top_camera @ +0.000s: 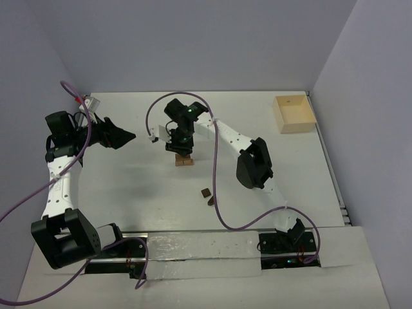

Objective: Build the wood block tower

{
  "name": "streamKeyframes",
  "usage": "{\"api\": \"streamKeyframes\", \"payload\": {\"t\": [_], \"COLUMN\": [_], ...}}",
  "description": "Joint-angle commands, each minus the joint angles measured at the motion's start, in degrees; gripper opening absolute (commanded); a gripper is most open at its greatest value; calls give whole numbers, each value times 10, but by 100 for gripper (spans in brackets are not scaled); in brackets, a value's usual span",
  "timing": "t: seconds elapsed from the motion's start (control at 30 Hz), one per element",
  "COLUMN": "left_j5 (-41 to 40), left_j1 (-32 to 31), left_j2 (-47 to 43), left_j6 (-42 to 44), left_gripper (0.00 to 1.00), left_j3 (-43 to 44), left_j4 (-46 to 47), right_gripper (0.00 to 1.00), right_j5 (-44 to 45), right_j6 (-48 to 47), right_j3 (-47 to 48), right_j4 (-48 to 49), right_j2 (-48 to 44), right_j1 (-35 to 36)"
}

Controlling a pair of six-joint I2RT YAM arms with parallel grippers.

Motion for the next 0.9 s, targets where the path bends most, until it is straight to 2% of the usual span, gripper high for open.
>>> {"api": "streamKeyframes", "payload": {"t": [0.0,0.87], "left_j5": [18,21], "left_j1": [6,7], "left_j2": [-11,-10], "left_j6": [2,2], "left_gripper": [99,99], "left_j3": [8,3], "left_j4": [20,24], "right_gripper": [7,15], "right_j5": [-6,11], "right_j6": [3,-19], "right_j3": [14,7], "right_j4": [10,6], "right_j2": [8,20], "right_j1": [4,13]}}
